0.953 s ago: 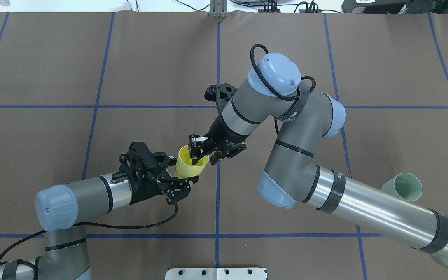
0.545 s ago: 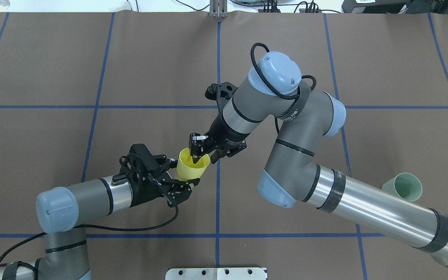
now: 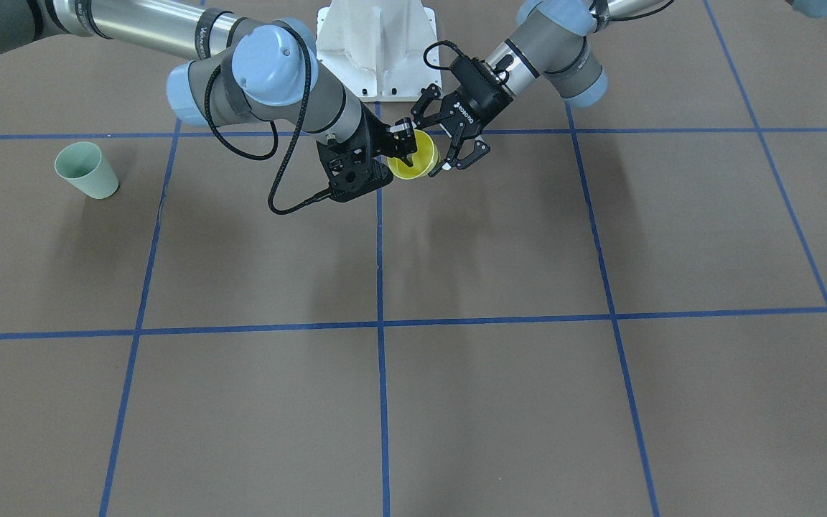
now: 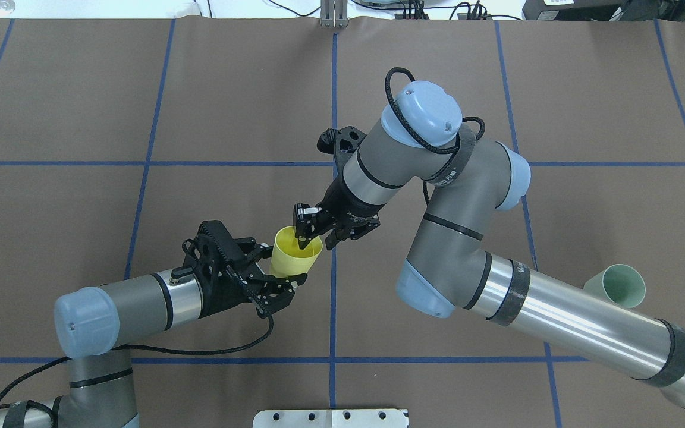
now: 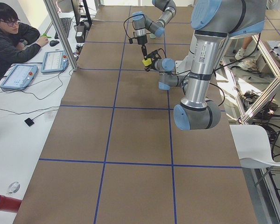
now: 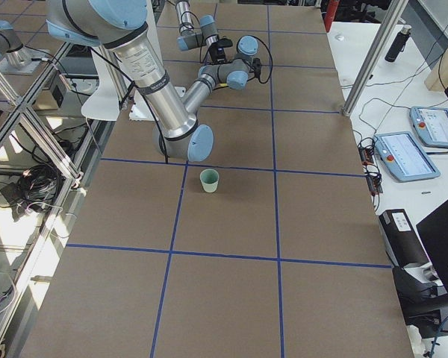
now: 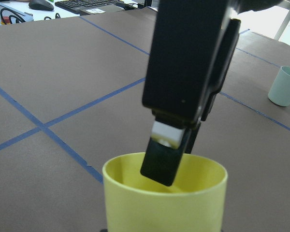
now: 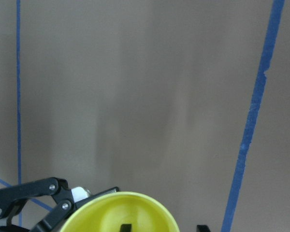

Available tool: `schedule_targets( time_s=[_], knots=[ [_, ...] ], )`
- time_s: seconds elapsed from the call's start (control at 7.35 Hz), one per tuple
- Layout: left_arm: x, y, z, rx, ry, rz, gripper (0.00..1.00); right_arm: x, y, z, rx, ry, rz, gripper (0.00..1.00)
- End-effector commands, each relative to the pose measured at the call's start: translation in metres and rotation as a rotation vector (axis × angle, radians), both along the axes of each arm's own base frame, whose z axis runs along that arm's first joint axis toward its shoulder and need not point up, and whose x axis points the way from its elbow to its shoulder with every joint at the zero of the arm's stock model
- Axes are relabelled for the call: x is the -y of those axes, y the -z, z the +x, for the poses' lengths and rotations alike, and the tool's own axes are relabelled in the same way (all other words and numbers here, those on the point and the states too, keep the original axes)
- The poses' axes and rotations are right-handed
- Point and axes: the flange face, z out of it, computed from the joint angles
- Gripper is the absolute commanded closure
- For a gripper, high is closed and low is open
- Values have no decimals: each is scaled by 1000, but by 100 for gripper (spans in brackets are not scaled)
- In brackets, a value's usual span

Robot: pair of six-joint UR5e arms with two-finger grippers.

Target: Transfer and stack yellow cup on green cup

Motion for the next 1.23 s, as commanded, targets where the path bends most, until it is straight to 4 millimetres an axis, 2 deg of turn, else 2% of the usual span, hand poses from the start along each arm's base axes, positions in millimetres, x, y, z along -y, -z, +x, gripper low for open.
schedule_targets(
  time_s=[0.0, 0.27, 1.09],
  knots=[
    [0, 0, 2, -3, -2, -9, 100, 0, -2, 1, 2, -1, 0, 47],
    [0, 2, 4, -4, -2, -9, 100, -2, -3, -1, 2, 2, 0, 60],
    [-1, 5, 3, -12, -5, -8, 100, -5, -12, -4, -12, 8, -9, 68]
  ],
)
